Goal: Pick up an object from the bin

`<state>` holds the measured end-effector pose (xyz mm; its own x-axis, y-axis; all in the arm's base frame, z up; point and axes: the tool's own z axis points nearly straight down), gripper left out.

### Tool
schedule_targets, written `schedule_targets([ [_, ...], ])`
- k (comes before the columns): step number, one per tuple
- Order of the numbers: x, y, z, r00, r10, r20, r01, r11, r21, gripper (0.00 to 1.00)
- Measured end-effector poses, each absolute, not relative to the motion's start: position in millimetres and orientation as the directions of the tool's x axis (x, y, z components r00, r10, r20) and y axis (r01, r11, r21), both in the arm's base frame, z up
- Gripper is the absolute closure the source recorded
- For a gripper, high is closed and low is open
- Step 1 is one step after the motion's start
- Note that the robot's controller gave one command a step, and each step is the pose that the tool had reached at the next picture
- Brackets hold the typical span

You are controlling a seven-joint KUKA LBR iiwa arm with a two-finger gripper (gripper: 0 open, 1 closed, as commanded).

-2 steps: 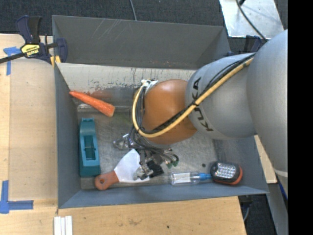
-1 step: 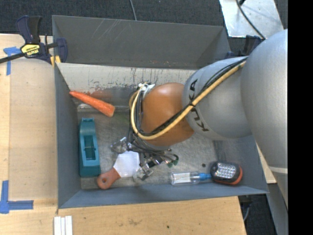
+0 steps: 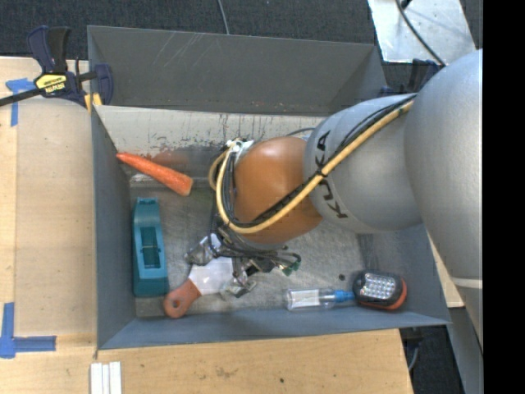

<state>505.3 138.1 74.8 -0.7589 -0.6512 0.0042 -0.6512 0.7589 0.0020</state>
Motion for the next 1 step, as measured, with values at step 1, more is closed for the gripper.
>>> schedule_targets([
  [1,505.3,138.1,74.9,-0.759,-0.651,0.004,-0.651,0.759,0.002,1.00],
])
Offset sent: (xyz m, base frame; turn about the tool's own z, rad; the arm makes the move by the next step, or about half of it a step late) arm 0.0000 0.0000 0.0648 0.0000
